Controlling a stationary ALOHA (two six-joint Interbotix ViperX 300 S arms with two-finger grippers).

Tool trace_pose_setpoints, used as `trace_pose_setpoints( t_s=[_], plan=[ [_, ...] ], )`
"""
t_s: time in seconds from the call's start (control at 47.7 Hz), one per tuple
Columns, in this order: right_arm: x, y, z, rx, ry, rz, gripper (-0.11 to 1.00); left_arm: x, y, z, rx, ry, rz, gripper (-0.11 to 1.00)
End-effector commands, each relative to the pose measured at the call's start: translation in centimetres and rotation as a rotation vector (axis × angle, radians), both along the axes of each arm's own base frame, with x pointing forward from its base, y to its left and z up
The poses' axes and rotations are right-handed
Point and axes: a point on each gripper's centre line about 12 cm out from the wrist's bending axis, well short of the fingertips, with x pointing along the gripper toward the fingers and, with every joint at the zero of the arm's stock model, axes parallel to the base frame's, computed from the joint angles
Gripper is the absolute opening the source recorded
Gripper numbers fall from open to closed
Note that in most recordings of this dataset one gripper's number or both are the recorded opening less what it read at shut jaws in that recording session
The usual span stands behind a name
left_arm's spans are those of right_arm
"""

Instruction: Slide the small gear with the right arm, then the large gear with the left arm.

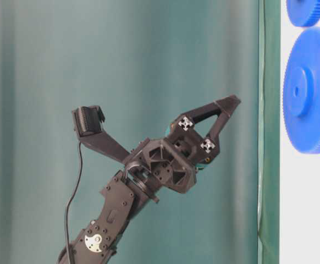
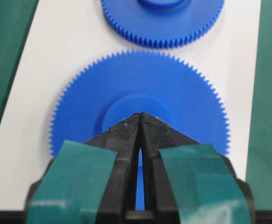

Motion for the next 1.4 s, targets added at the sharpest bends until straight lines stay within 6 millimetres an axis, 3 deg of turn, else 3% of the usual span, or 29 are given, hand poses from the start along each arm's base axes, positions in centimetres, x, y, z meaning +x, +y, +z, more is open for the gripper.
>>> trace_pose_setpoints(
  t_s=[0.0,0.314,0.754,1.383],
  plan=[
    [0.3,0.0,0.5,-0.004,-0.021,0.004,0.51,-0.2,-0.1,2.1,0.011,-0.049,0.0,0.0],
    [0.1,0.0,0.4,-0.003,-0.017,0.002,0.51,-2.8,-0.8,3.2,0.016,-0.072,-0.002,0.0],
    [-0.7,0.3,0.7,-0.012,-0.046,0.003,0.51,-6.8,-1.8,3.3,0.038,-0.168,-0.004,0.0],
    [-1.5,0.5,0.3,-0.013,-0.052,0.003,0.51,-7.4,-2.0,3.2,0.038,-0.177,-0.006,0.0]
  ],
)
